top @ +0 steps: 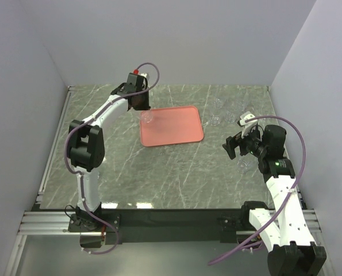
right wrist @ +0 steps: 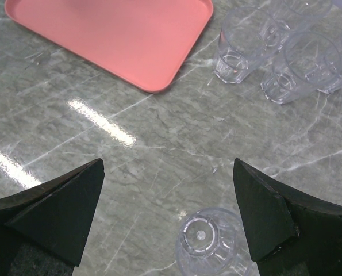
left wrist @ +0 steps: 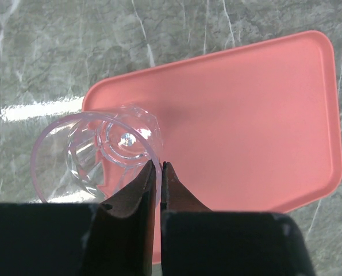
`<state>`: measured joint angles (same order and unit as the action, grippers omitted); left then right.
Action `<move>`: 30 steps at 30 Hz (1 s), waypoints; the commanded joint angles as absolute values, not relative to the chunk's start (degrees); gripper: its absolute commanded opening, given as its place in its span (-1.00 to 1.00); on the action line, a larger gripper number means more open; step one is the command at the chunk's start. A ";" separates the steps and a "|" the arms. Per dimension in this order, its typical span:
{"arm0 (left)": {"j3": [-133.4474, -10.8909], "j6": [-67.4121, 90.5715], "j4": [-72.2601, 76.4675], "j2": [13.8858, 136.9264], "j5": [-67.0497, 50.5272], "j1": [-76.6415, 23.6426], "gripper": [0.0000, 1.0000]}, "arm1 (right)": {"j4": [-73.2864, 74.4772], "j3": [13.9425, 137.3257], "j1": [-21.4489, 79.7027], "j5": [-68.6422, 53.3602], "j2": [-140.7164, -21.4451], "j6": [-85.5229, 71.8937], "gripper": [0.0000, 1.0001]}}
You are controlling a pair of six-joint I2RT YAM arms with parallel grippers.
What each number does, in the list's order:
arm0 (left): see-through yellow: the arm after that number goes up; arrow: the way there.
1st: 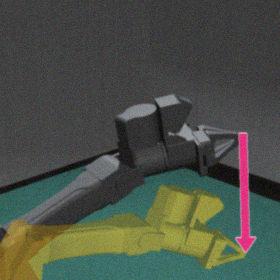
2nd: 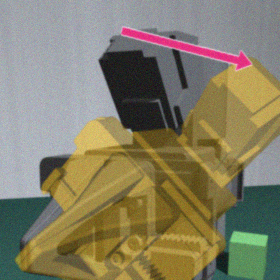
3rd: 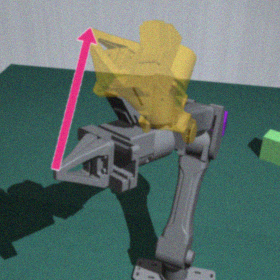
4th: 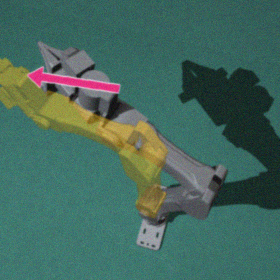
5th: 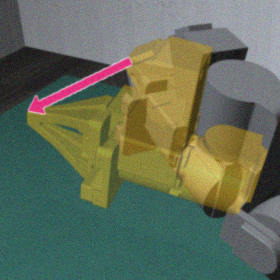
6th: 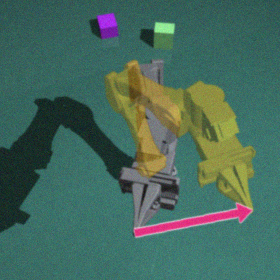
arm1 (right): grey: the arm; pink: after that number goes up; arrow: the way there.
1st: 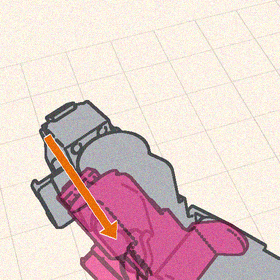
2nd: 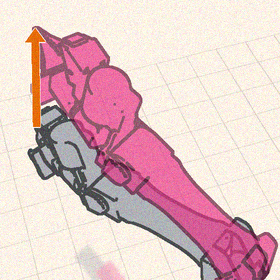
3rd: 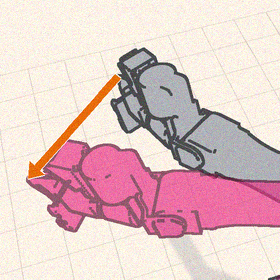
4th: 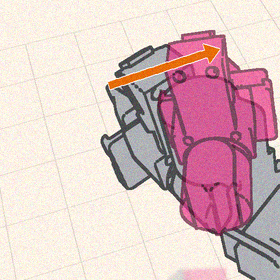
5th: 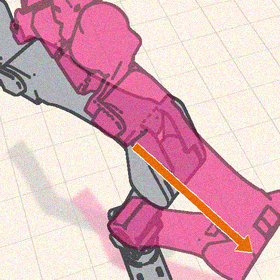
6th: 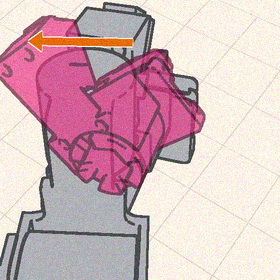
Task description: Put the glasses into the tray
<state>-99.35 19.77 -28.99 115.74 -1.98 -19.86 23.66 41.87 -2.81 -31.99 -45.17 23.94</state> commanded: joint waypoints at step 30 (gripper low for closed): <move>-97.05 21.62 -23.74 104.54 3.96 -24.17 0.48 | 22.68 41.75 -4.22 -31.99 -44.65 24.87 0.98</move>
<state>-100.29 19.57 -30.15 115.50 5.15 -23.88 23.66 41.85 -3.70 -31.99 -45.15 24.14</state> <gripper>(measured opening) 0.727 0.993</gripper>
